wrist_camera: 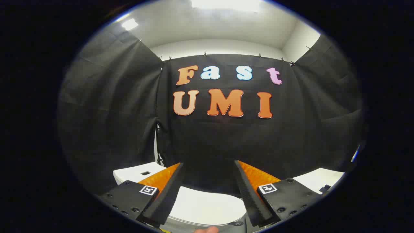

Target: Open the toilet lid.

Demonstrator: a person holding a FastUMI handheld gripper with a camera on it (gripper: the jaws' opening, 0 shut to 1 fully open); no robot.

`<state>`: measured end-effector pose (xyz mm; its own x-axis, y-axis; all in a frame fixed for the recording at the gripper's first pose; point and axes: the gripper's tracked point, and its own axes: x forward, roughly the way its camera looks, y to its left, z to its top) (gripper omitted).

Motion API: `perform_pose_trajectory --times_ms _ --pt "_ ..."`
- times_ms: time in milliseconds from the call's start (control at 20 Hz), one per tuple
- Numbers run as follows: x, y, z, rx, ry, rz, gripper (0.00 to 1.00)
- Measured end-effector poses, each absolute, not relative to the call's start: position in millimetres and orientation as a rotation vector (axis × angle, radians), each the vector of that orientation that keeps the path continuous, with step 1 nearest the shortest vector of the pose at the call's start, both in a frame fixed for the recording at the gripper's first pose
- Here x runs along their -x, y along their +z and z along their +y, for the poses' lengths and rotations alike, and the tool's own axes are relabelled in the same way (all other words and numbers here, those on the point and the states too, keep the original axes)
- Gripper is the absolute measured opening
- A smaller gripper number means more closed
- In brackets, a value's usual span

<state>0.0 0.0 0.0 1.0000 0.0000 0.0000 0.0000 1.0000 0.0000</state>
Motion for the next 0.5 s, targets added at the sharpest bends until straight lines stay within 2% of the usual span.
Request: perform_pose_trajectory --times_ms 500 --pt "-0.3 -1.2 3.7 -0.005 0.016 0.008 0.98"
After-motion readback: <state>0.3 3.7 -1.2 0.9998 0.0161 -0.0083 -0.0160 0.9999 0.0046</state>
